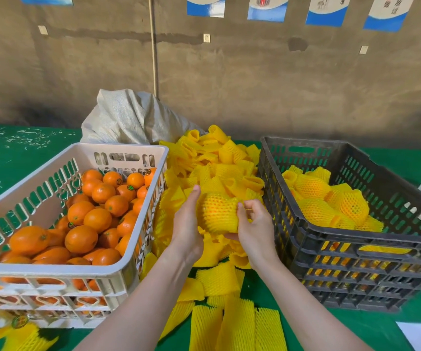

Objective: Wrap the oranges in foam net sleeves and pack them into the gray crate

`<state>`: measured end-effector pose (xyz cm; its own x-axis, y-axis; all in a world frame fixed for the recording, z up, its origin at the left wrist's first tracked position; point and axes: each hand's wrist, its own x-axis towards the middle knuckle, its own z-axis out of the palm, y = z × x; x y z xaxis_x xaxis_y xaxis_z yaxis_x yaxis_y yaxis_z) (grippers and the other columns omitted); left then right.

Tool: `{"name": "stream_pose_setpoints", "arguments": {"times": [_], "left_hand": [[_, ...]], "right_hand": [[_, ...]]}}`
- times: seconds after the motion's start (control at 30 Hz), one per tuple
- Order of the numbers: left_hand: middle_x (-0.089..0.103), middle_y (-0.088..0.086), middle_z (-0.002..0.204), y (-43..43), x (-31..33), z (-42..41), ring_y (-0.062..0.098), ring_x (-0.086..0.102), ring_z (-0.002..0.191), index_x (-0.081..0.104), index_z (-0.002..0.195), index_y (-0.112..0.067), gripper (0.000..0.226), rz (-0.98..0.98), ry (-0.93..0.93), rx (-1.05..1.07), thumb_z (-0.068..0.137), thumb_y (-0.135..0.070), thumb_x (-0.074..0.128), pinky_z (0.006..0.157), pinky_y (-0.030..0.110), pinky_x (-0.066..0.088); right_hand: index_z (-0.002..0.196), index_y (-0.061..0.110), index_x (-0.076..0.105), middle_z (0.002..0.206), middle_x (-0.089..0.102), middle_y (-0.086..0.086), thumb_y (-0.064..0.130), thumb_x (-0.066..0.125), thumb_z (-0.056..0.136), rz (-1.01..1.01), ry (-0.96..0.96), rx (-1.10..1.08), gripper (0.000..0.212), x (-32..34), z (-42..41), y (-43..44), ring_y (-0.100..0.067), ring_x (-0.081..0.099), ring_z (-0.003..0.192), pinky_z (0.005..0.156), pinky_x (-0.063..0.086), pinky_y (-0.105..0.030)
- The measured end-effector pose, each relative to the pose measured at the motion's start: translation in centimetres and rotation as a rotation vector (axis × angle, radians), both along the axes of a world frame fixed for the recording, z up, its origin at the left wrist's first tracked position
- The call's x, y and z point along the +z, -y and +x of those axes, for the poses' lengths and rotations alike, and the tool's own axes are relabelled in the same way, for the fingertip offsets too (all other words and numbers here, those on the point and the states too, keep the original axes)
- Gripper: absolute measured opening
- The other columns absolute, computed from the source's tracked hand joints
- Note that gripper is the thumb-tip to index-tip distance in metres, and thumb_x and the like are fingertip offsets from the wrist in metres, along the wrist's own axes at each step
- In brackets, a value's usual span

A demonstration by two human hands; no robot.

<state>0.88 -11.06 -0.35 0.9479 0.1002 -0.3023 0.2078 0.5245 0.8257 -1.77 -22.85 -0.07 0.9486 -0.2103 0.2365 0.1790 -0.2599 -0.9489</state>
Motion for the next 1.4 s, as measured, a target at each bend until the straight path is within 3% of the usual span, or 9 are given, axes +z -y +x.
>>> {"name": "stream_pose_setpoints", "arguments": {"times": [0.1, 0.23, 0.4, 0.5, 0.63, 0.87, 1.03, 1.2, 1.4], "left_hand": [[0.067, 0.007, 0.114, 0.6, 0.3, -0.4, 0.029, 0.064, 0.105, 0.058, 0.116, -0.022, 0.036, -0.03, 0.031, -0.04, 0.089, -0.047, 0.058, 0.091, 0.051, 0.051], [0.07, 0.008, 0.105, 0.1, 1.1, -0.4, 0.029, 0.066, 0.099, 0.062, 0.103, -0.022, 0.024, -0.088, 0.045, -0.017, 0.091, -0.042, 0.057, 0.091, 0.05, 0.051], [0.066, 0.004, 0.085, 0.3, 1.3, -0.8, 0.023, 0.063, 0.088, 0.062, 0.084, -0.018, 0.016, 0.074, 0.172, -0.006, 0.093, -0.031, 0.058, 0.08, 0.039, 0.052], [0.06, 0.003, 0.066, 0.9, 1.2, -1.3, 0.019, 0.059, 0.071, 0.061, 0.07, -0.016, 0.025, 0.182, 0.248, -0.01, 0.092, -0.027, 0.06, 0.063, 0.033, 0.047], [0.065, 0.004, 0.066, 0.4, 1.5, -1.2, 0.02, 0.063, 0.07, 0.065, 0.073, -0.014, 0.023, 0.223, 0.201, -0.059, 0.091, -0.028, 0.062, 0.063, 0.032, 0.051], [0.072, 0.009, 0.093, 0.5, 0.3, -1.2, 0.024, 0.067, 0.093, 0.068, 0.084, -0.012, 0.04, 0.24, 0.228, -0.063, 0.093, -0.044, 0.046, 0.082, 0.039, 0.054], [0.034, -0.008, 0.043, 0.0, -0.6, -0.8, 0.005, 0.031, 0.044, 0.037, 0.05, -0.015, 0.048, 0.632, 0.449, 0.215, 0.086, -0.04, 0.058, 0.046, 0.023, 0.026], [0.024, -0.004, 0.045, -1.0, -0.8, -0.6, 0.008, 0.023, 0.042, 0.03, 0.048, -0.016, 0.049, 0.808, 0.642, 0.188, 0.082, -0.045, 0.051, 0.046, 0.025, 0.018], [0.027, 0.0, 0.045, -1.5, 0.7, -0.4, 0.006, 0.022, 0.041, 0.032, 0.046, -0.014, 0.047, 0.66, 0.693, -0.082, 0.08, -0.041, 0.053, 0.047, 0.03, 0.02]], "right_hand": [[0.072, 0.005, 0.048, 0.069, 0.045, -0.014, 0.029, 0.038, 0.098, -0.085, 0.141, -0.025, 0.037, -0.4, -0.3, 0.1, -0.026, 0.053, 0.065, 0.057, 0.054, -0.041], [0.061, 0.015, 0.049, 0.058, 0.048, -0.001, 0.042, 0.035, 0.094, -0.023, 0.21, -0.028, 0.045, -0.2, -0.7, 0.5, -0.008, 0.046, 0.055, 0.05, 0.036, -0.016], [0.118, 0.031, 0.055, 0.121, 0.055, 0.004, 0.066, 0.04, 0.08, 0.316, -0.286, 0.276, 0.053, 1.4, 0.5, 0.6, -0.019, 0.054, 0.11, 0.084, 0.05, -0.037], [0.103, 0.041, 0.059, 0.121, 0.058, 0.007, 0.068, 0.05, 0.067, 0.249, -0.247, 0.359, 0.046, 1.7, 0.5, -0.4, -0.012, 0.055, 0.111, 0.095, 0.047, -0.034], [0.097, 0.034, 0.064, 0.11, 0.064, -0.002, 0.048, 0.051, 0.089, 0.222, -0.266, 0.351, 0.021, 1.2, 0.6, -0.3, -0.017, 0.06, 0.105, 0.095, 0.049, -0.041], [0.097, 0.038, 0.058, 0.104, 0.065, -0.002, 0.053, 0.054, 0.085, 0.538, -0.408, 0.236, 0.02, 1.1, 0.8, 0.6, -0.025, 0.062, 0.097, 0.081, 0.053, -0.041], [0.118, 0.027, 0.06, 0.115, 0.066, -0.008, 0.065, 0.065, 0.055, 0.568, -0.411, 0.37, 0.074, 0.7, 0.4, 0.0, -0.029, 0.063, 0.106, 0.091, 0.051, -0.049], [0.08, 0.02, 0.074, 0.083, 0.073, -0.009, 0.042, 0.067, 0.066, 0.583, -0.44, 0.44, 0.027, 0.7, 0.5, 0.3, -0.027, 0.068, 0.078, 0.061, 0.054, -0.034], [0.063, 0.024, 0.077, 0.07, 0.071, -0.006, 0.041, 0.059, 0.065, 0.727, -0.488, 0.527, 0.024, 0.8, 0.0, 0.3, -0.017, 0.069, 0.061, 0.054, 0.055, -0.025]]}}
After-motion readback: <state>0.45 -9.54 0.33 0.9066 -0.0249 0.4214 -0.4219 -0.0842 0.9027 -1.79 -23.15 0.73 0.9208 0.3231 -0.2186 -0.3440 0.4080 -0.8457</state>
